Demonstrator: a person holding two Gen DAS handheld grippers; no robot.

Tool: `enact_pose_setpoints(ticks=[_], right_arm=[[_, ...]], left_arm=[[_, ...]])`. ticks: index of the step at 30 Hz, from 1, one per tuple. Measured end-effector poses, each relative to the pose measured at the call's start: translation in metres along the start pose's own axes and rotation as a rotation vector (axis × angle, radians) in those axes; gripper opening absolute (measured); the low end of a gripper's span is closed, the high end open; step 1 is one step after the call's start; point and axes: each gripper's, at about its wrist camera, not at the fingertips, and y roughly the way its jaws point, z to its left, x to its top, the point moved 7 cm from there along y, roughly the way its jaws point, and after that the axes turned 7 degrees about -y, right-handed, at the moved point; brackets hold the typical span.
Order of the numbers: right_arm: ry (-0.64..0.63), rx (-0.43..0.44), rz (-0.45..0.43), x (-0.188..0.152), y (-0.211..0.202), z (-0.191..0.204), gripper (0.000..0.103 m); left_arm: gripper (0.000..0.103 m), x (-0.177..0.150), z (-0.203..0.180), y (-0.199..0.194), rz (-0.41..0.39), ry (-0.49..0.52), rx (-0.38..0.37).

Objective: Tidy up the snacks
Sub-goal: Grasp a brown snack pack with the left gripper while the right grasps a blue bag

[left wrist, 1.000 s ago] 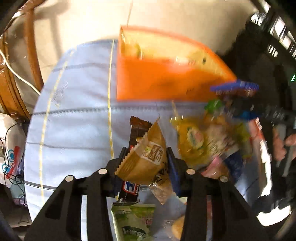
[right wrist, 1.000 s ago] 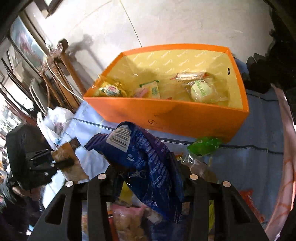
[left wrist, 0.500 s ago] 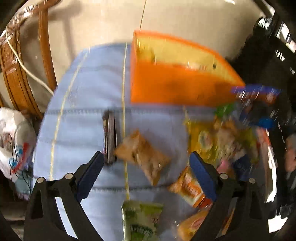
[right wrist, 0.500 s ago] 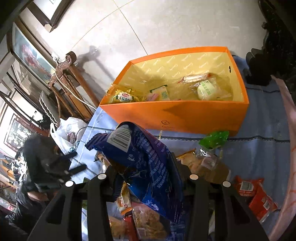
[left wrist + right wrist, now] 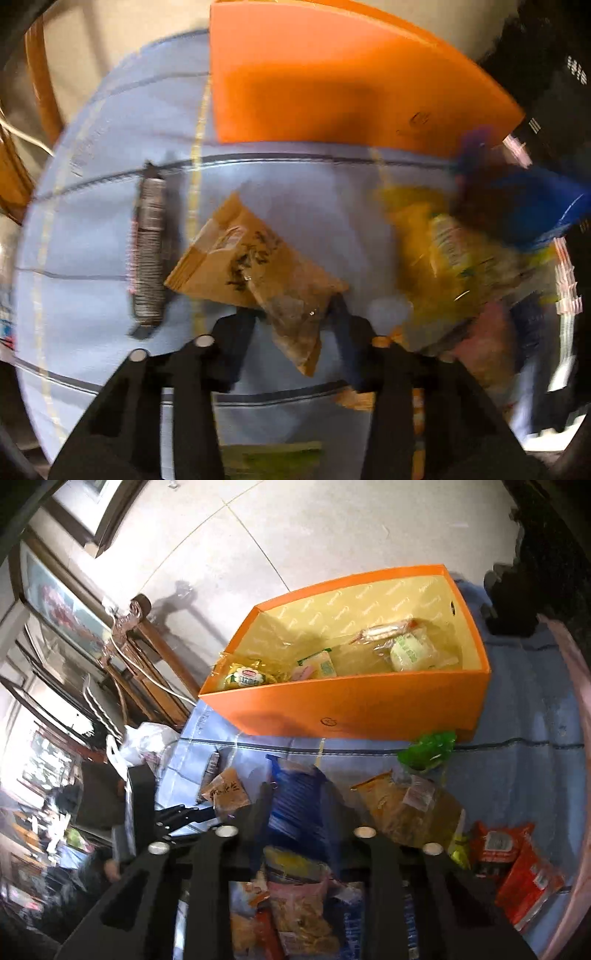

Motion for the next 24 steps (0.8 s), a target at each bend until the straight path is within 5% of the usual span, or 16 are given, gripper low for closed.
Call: enact_pose_setpoints(ticks=[4, 5, 6, 8, 11, 14, 16, 20, 21, 24], right_arm=[[-0.035, -0.035, 0.019, -0.005, 0.007, -0.003, 0.017], [-0.031, -0.030, 0.033, -0.007, 0.011, -0.006, 0.052], [-0.024, -0.023, 0.046, -0.008, 0.015, -0.007, 0.100], [-0.047, -0.032, 0.002, -0.002, 0.023, -0.003, 0.100], [-0.247, -0.176, -0.046, 0.010, 0.041, 0.019, 0.100], [-0.439, -0.263, 0.074, 0.001, 0.084, 0.036, 0.099], [-0.405, -0.266, 0.105, -0.005, 0.105, 0.032, 0.099], [-0.186, -0.253, 0.175, -0.015, 0.123, 0.013, 0.067], [-0.171, -0.258, 0.182, -0.015, 0.116, 0.013, 0.049], [-0.161, -0.251, 0.126, -0.011, 0.088, 0.018, 0.048]], left_arm=[[0.033, -0.005, -0.009, -0.020, 0.001, 0.010, 0.002], [0.033, -0.008, -0.011, -0.025, 0.005, 0.007, -0.010], [0.033, -0.011, -0.011, -0.026, 0.006, 0.005, -0.018], [0.033, -0.016, -0.011, -0.032, 0.006, -0.002, -0.032], [0.032, -0.017, -0.009, -0.042, 0.019, -0.048, -0.053], [0.032, -0.017, -0.012, -0.051, 0.019, -0.043, -0.047], [0.032, -0.017, -0.016, -0.059, 0.022, -0.033, -0.042], [0.032, -0.016, -0.024, -0.068, 0.040, -0.044, -0.031], [0.032, -0.013, -0.021, -0.070, 0.043, -0.040, -0.023], [0.027, -0.002, -0.026, -0.098, -0.013, -0.026, -0.047]])
